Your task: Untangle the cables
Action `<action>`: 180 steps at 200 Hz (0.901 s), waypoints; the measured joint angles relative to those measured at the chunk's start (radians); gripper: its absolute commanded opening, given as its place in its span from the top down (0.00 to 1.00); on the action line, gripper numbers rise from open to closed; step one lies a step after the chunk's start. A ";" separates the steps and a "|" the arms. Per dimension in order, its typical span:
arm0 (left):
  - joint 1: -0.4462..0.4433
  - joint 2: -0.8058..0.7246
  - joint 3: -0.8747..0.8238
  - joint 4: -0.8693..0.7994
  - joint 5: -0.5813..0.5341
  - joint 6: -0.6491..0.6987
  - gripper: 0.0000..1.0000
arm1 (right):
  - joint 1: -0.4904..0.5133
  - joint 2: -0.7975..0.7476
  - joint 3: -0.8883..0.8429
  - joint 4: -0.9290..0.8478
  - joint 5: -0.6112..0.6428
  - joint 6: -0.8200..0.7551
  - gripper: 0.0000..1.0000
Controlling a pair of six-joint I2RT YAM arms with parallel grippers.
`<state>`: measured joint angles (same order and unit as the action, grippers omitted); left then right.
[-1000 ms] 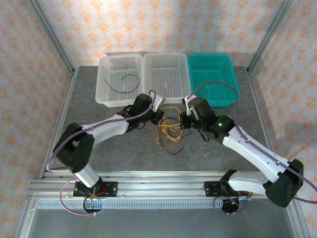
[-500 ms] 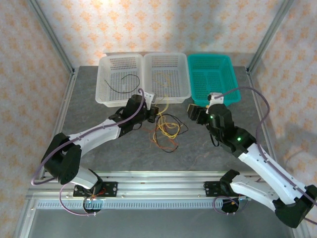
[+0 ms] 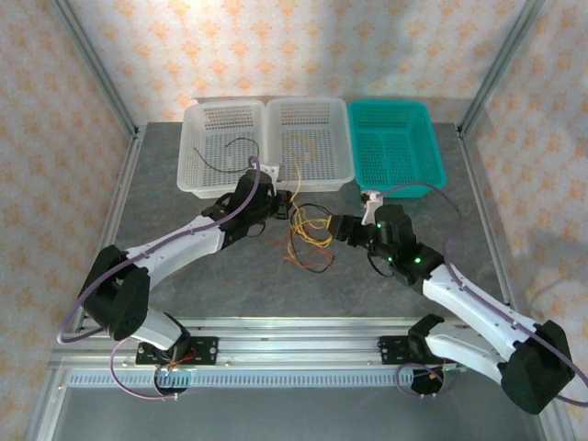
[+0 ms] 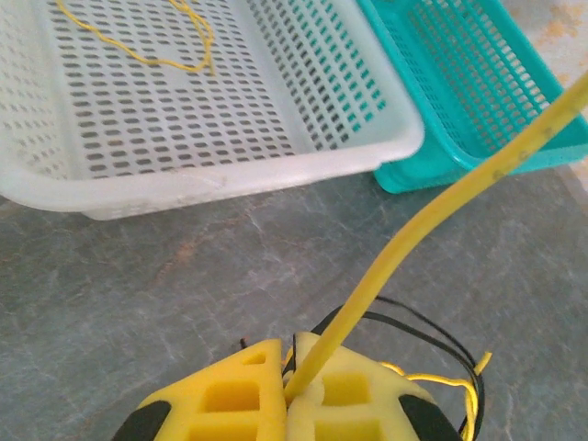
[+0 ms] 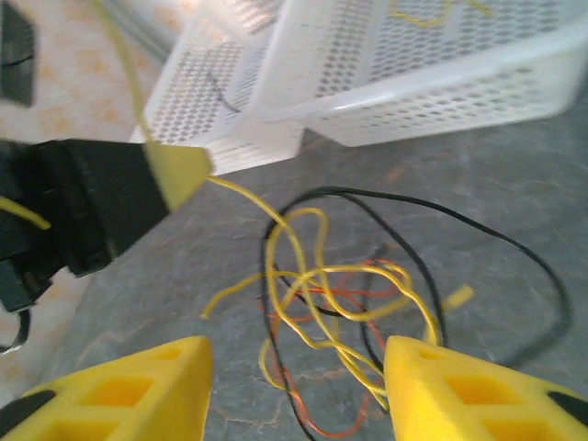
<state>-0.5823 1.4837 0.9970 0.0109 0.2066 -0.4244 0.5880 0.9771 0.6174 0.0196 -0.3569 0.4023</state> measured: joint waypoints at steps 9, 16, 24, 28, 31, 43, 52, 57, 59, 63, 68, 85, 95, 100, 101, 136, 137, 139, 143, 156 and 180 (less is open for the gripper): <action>0.000 0.000 0.000 0.000 0.016 0.004 1.00 | 0.000 0.024 0.007 0.018 -0.028 -0.021 0.55; 0.000 0.000 0.000 0.000 0.025 0.006 1.00 | 0.000 0.047 0.016 0.027 -0.048 -0.042 0.56; 0.000 0.000 0.000 0.000 0.035 0.011 1.00 | 0.000 0.072 0.027 0.033 -0.066 -0.068 0.57; 0.000 0.000 0.000 0.000 0.042 0.014 1.00 | 0.000 0.089 0.036 0.034 -0.076 -0.087 0.58; 0.000 0.000 0.000 0.001 0.046 0.016 1.00 | 0.000 0.099 0.042 0.035 -0.080 -0.093 0.58; 0.000 0.000 0.000 0.001 0.064 0.033 1.00 | 0.000 0.149 0.074 0.034 -0.104 -0.139 0.60; 0.001 0.000 0.001 0.001 0.080 0.042 1.00 | 0.000 0.188 0.102 0.035 -0.119 -0.174 0.61; 0.001 0.000 0.003 0.001 0.089 0.051 1.00 | 0.000 0.206 0.115 0.036 -0.127 -0.186 0.61; 0.001 0.000 0.003 0.001 0.092 0.053 1.00 | 0.000 0.215 0.120 0.038 -0.131 -0.194 0.61; 0.001 0.000 0.005 0.001 0.102 0.060 1.00 | 0.000 0.230 0.130 0.042 -0.138 -0.205 0.61; 0.001 0.000 0.008 0.001 0.110 0.064 1.00 | 0.000 0.248 0.141 0.047 -0.146 -0.220 0.62; 0.001 0.000 0.025 0.001 0.143 0.086 1.00 | -0.002 0.301 0.168 0.064 -0.170 -0.256 0.62; 0.001 0.000 0.038 0.001 0.164 0.099 1.00 | -0.007 0.331 0.182 0.072 -0.187 -0.274 0.63; 0.001 0.000 0.045 0.002 0.175 0.105 1.00 | -0.010 0.346 0.189 0.076 -0.195 -0.283 0.63; 0.001 0.000 0.046 0.002 0.177 0.106 1.00 | -0.011 0.348 0.190 0.076 -0.195 -0.285 0.63; 0.002 0.000 0.072 0.004 0.227 0.138 1.00 | -0.024 0.412 0.221 0.087 -0.229 -0.314 0.67; 0.002 0.000 0.073 0.004 0.228 0.138 1.00 | -0.024 0.413 0.222 0.087 -0.229 -0.315 0.67; 0.003 0.000 0.073 0.004 0.230 0.138 1.00 | -0.024 0.414 0.223 0.087 -0.230 -0.317 0.68; 0.003 0.000 0.074 0.004 0.234 0.139 1.00 | -0.024 0.417 0.225 0.087 -0.233 -0.317 0.69; 0.004 0.000 0.077 0.004 0.244 0.146 1.00 | -0.024 0.423 0.232 0.090 -0.238 -0.322 0.70; 0.007 0.007 0.087 0.003 0.262 0.150 1.00 | -0.024 0.426 0.234 0.103 -0.237 -0.322 0.69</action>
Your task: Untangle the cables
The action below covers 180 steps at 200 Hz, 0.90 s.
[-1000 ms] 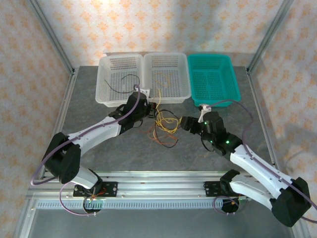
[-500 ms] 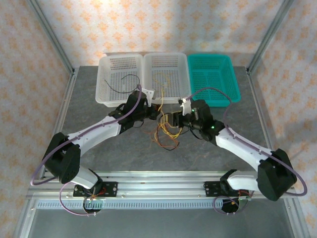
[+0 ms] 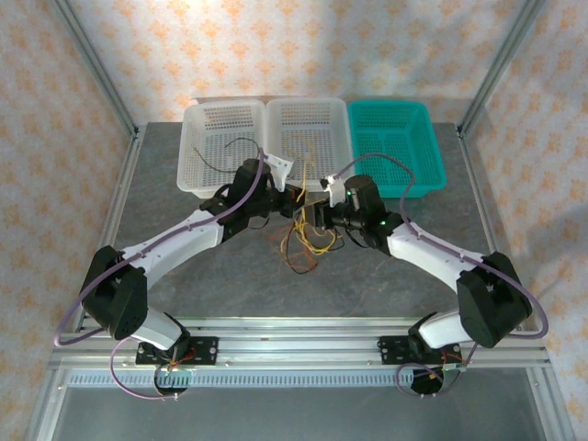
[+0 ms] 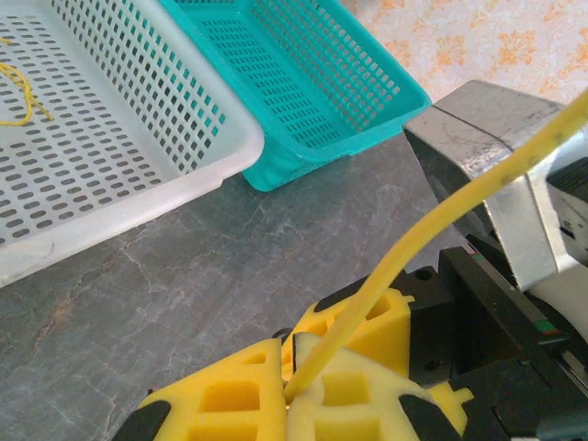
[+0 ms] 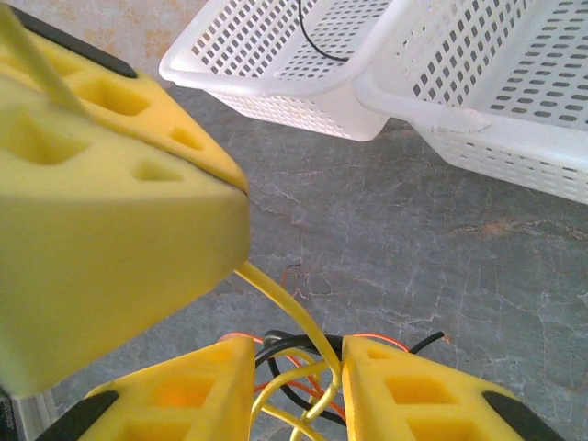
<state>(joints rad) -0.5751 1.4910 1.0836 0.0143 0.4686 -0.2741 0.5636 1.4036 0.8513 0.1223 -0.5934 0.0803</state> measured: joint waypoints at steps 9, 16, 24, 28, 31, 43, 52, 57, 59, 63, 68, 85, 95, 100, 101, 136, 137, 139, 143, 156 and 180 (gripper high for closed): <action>0.000 0.004 0.003 0.000 0.001 0.004 1.00 | 0.000 0.000 0.000 0.000 0.005 0.000 0.67; 0.000 0.006 0.003 -0.003 0.003 0.007 1.00 | 0.000 0.000 0.000 0.002 0.013 -0.001 0.65; 0.000 0.008 0.004 -0.005 0.004 0.009 1.00 | 0.000 0.000 0.000 0.006 0.024 0.000 0.65; 0.000 0.009 0.005 -0.006 0.005 0.011 1.00 | 0.000 -0.001 0.000 0.009 0.033 0.000 0.65; 0.000 0.010 0.005 -0.006 0.005 0.011 1.00 | 0.000 -0.001 0.000 0.011 0.037 -0.001 0.65; 0.002 0.014 0.012 -0.007 0.009 0.011 1.00 | 0.000 -0.008 -0.001 0.014 0.062 0.000 0.65; 0.002 0.017 0.018 -0.007 0.015 0.011 1.00 | 0.000 -0.018 -0.002 0.016 0.081 -0.001 0.65; 0.002 0.018 0.022 -0.007 0.016 0.011 1.00 | 0.000 -0.025 -0.005 0.019 0.094 -0.004 0.65; 0.002 0.018 0.024 -0.007 0.018 0.012 1.00 | 0.000 -0.029 -0.006 0.021 0.099 -0.004 0.65; 0.002 0.018 0.027 -0.008 0.019 0.012 1.00 | 0.000 -0.036 -0.011 0.026 0.110 -0.005 0.66; 0.002 0.018 0.031 -0.008 0.024 0.013 1.00 | 0.000 -0.045 -0.015 0.031 0.123 -0.006 0.66; 0.002 0.018 0.042 -0.010 0.042 0.014 1.00 | 0.000 -0.065 -0.023 0.048 0.157 -0.018 0.67; 0.002 0.018 0.047 -0.010 0.049 0.014 1.00 | 0.000 -0.068 -0.023 0.052 0.166 -0.031 0.66; 0.005 0.018 0.048 -0.011 0.052 0.014 1.00 | 0.000 -0.068 -0.023 0.055 0.169 -0.034 0.67; 0.005 0.018 0.048 -0.011 0.052 0.014 1.00 | 0.000 -0.068 -0.023 0.056 0.169 -0.035 0.67; 0.011 0.024 0.049 -0.011 0.076 0.014 1.00 | 0.000 -0.068 -0.023 0.058 0.174 -0.078 0.70; 0.011 0.024 0.049 -0.011 0.076 0.014 1.00 | 0.000 -0.068 -0.023 0.058 0.174 -0.077 0.70; 0.011 0.024 0.049 -0.011 0.078 0.014 1.00 | 0.000 -0.068 -0.023 0.058 0.174 -0.081 0.70; 0.012 0.024 0.050 -0.011 0.081 0.014 1.00 | 0.000 -0.068 -0.023 0.059 0.174 -0.084 0.70; 0.013 0.024 0.051 -0.011 0.087 0.014 1.00 | 0.001 -0.068 -0.023 0.061 0.171 -0.093 0.71; 0.014 0.031 0.062 -0.016 0.096 0.014 1.00 | 0.000 -0.067 -0.023 0.067 0.166 -0.105 0.70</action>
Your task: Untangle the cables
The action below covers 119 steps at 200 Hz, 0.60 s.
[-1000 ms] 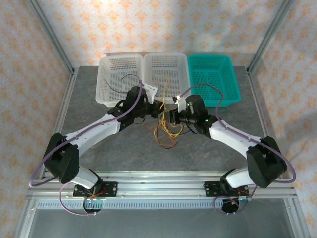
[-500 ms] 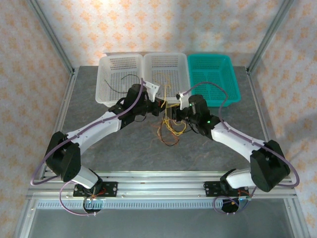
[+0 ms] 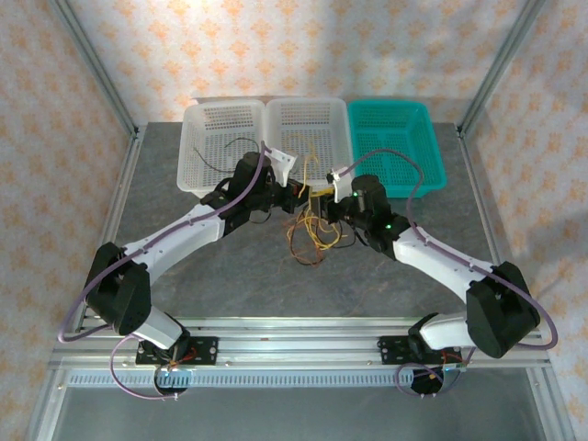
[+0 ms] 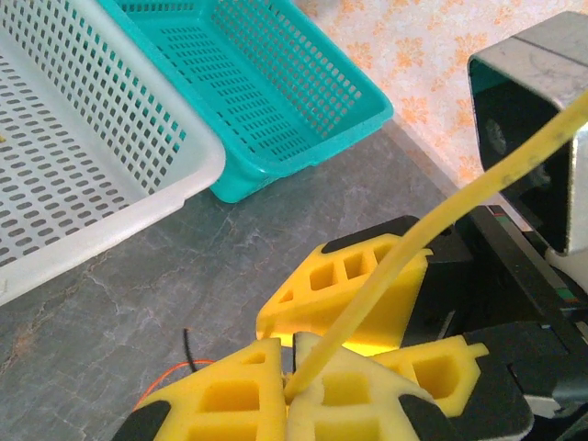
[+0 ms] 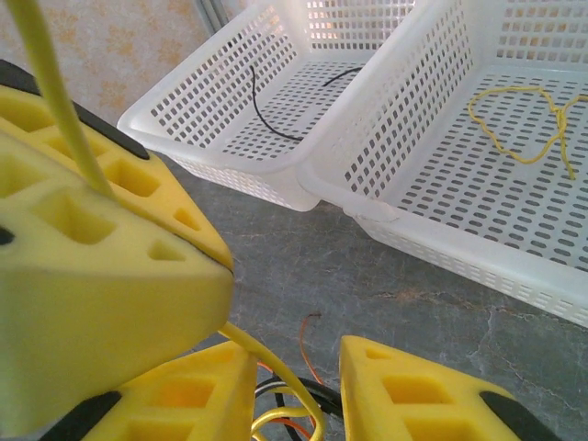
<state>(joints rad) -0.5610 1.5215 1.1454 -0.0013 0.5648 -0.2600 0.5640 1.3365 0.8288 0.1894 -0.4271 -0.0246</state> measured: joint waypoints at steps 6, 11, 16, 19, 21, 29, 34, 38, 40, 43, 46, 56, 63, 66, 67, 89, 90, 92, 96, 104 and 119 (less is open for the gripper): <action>0.000 0.002 0.002 -0.003 0.001 0.000 1.00 | 0.000 0.002 0.000 0.002 0.000 -0.004 0.68; 0.001 0.003 0.004 -0.004 0.002 0.000 1.00 | 0.000 0.003 0.000 0.004 0.001 -0.006 0.67; 0.001 0.004 0.005 -0.005 0.002 0.000 1.00 | 0.000 0.004 0.000 0.005 0.002 -0.008 0.66; 0.001 0.004 0.006 -0.007 0.002 0.000 1.00 | 0.000 0.005 0.000 0.005 0.002 -0.011 0.66; 0.002 0.004 0.006 -0.010 0.002 0.000 1.00 | 0.000 0.006 0.000 0.006 0.002 -0.011 0.66; 0.004 0.004 0.006 -0.012 0.004 0.000 1.00 | -0.002 0.008 0.000 0.007 0.002 -0.018 0.66; 0.005 0.004 0.007 -0.015 0.005 0.000 1.00 | -0.002 0.009 0.000 0.009 0.003 -0.023 0.65; 0.006 0.004 0.008 -0.017 0.005 0.000 1.00 | -0.002 0.010 0.000 0.010 0.004 -0.027 0.65; 0.006 0.005 0.009 -0.018 0.005 0.000 1.00 | -0.002 0.010 0.000 0.011 0.005 -0.029 0.65; 0.006 0.005 0.010 -0.019 0.005 0.000 1.00 | -0.002 0.010 0.000 0.012 0.006 -0.034 0.65; 0.006 0.005 0.012 -0.019 0.006 0.000 1.00 | -0.002 0.011 0.000 0.013 0.006 -0.036 0.66; 0.005 0.005 0.019 -0.021 0.014 0.000 1.00 | -0.002 0.011 0.000 0.018 0.010 -0.050 0.66; 0.005 0.005 0.023 -0.021 0.022 0.000 1.00 | 0.000 0.011 0.000 0.023 0.013 -0.060 0.66; 0.005 0.005 0.025 -0.021 0.024 0.000 1.00 | 0.000 0.011 0.000 0.025 0.013 -0.064 0.66; 0.005 0.005 0.026 -0.021 0.027 0.000 1.00 | 0.000 0.011 0.000 0.026 0.013 -0.066 0.66; 0.005 0.005 0.036 -0.026 0.042 0.000 1.00 | 0.000 0.011 0.000 0.039 0.015 -0.111 0.65; 0.005 0.005 0.037 -0.026 0.043 0.000 1.00 | 0.000 0.011 0.000 0.039 0.015 -0.113 0.65; 0.005 0.005 0.037 -0.027 0.045 0.000 1.00 | 0.000 0.011 0.000 0.039 0.016 -0.117 0.65; 0.005 0.005 0.039 -0.029 0.047 0.000 1.00 | 0.000 0.011 0.000 0.041 0.017 -0.124 0.65; 0.005 0.005 0.041 -0.034 0.050 0.000 1.00 | 0.000 0.011 0.000 0.043 0.019 -0.140 0.65; 0.006 0.005 0.045 -0.038 0.053 0.000 1.00 | 0.000 0.008 0.000 0.044 0.021 -0.162 0.66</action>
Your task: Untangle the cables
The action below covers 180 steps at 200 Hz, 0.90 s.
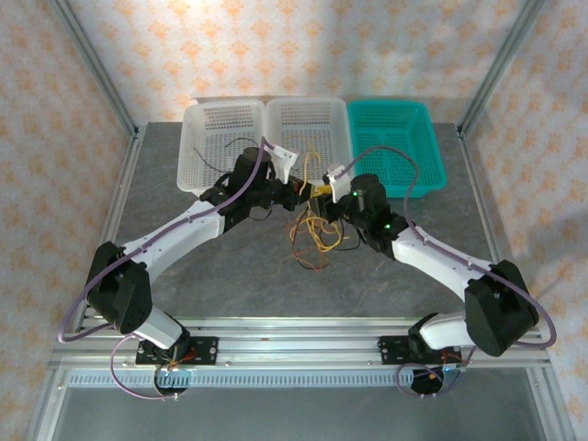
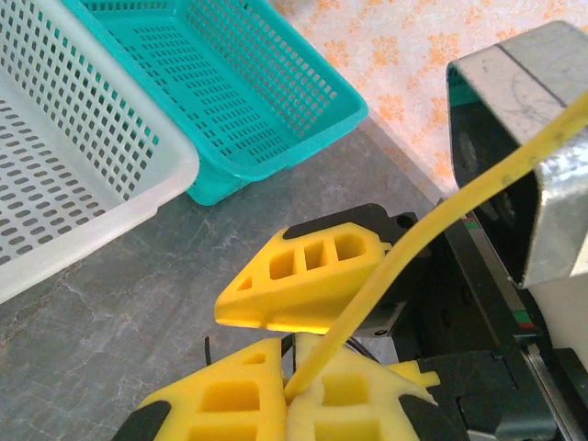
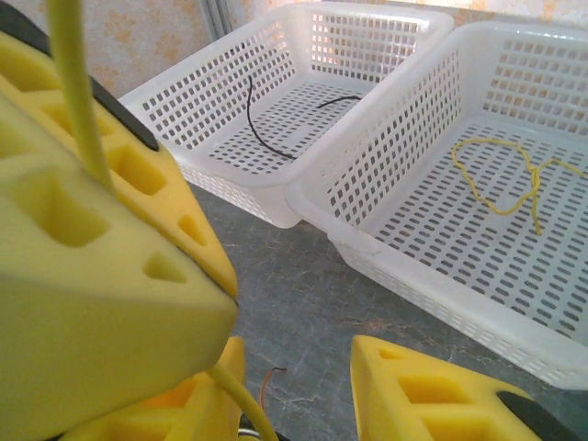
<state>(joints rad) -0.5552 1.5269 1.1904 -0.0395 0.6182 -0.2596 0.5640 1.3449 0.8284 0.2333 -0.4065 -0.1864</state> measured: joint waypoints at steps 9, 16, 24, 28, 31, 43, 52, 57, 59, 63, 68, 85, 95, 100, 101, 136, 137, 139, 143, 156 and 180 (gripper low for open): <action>0.001 0.000 0.000 -0.001 0.004 0.000 1.00 | 0.000 -0.002 0.000 0.000 0.000 -0.010 0.67; 0.002 0.000 0.001 -0.001 0.006 0.000 1.00 | 0.001 -0.003 0.000 0.000 -0.001 -0.014 0.69; 0.002 0.000 0.002 -0.002 0.007 0.000 1.00 | 0.001 -0.003 0.000 0.000 -0.003 -0.019 0.74; 0.002 0.000 0.002 -0.002 0.008 0.000 1.00 | 0.002 -0.003 0.000 0.000 -0.005 -0.021 0.76; 0.002 0.000 0.002 -0.002 0.008 0.000 1.00 | 0.002 -0.003 0.000 0.000 -0.005 -0.024 0.79; 0.002 0.000 0.002 -0.002 0.010 0.000 1.00 | 0.005 -0.003 0.001 -0.001 -0.016 -0.032 0.88; 0.002 0.000 0.002 -0.002 0.010 0.000 1.00 | 0.007 -0.003 0.002 -0.002 -0.023 -0.029 0.94; 0.003 0.000 0.004 -0.002 0.010 0.000 1.00 | 0.008 -0.003 0.002 -0.002 -0.029 -0.035 0.97; 0.004 0.000 0.004 -0.001 0.010 0.000 1.00 | 0.008 -0.003 0.002 -0.003 -0.030 -0.032 0.98; 0.004 0.000 0.005 -0.002 0.010 0.000 1.00 | 0.008 -0.003 0.002 -0.002 -0.033 -0.039 0.99; 0.006 0.000 0.005 -0.002 0.011 0.000 1.00 | 0.009 -0.003 0.002 -0.002 -0.034 -0.037 1.00; 0.006 0.000 0.005 -0.002 0.011 0.000 1.00 | 0.009 -0.003 0.002 -0.002 -0.035 -0.035 1.00; 0.006 0.000 0.005 -0.002 0.010 0.000 1.00 | 0.009 -0.003 0.002 -0.002 -0.034 -0.034 1.00; 0.006 0.000 0.005 -0.001 0.010 0.000 0.96 | 0.009 -0.003 0.002 -0.002 -0.034 -0.032 1.00; 0.006 0.000 0.005 -0.001 0.010 0.000 0.95 | 0.009 -0.004 0.002 -0.002 -0.034 -0.032 1.00; 0.006 -0.037 -0.024 0.003 -0.025 -0.005 0.48 | 0.000 -0.016 0.002 0.000 0.037 0.017 1.00; 0.006 -0.040 -0.027 0.002 -0.027 -0.001 0.47 | -0.001 -0.017 0.002 0.000 0.043 0.021 1.00; 0.007 -0.047 -0.034 0.004 -0.031 -0.006 0.46 | -0.002 -0.018 0.001 0.000 0.046 0.024 1.00; 0.008 -0.060 -0.045 0.005 -0.037 -0.008 0.44 | -0.004 -0.020 0.001 0.000 0.058 0.031 1.00; 0.014 -0.118 -0.093 0.007 -0.071 -0.012 0.42 | -0.010 -0.030 -0.002 0.001 0.091 0.056 1.00; 0.023 -0.230 -0.195 0.023 -0.125 -0.012 0.38 | -0.015 -0.051 -0.008 0.004 0.132 0.090 1.00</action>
<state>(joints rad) -0.5327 1.2968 0.9951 -0.0170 0.4934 -0.2714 0.5488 1.2942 0.8204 0.2375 -0.2745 -0.0967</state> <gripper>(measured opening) 0.607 0.039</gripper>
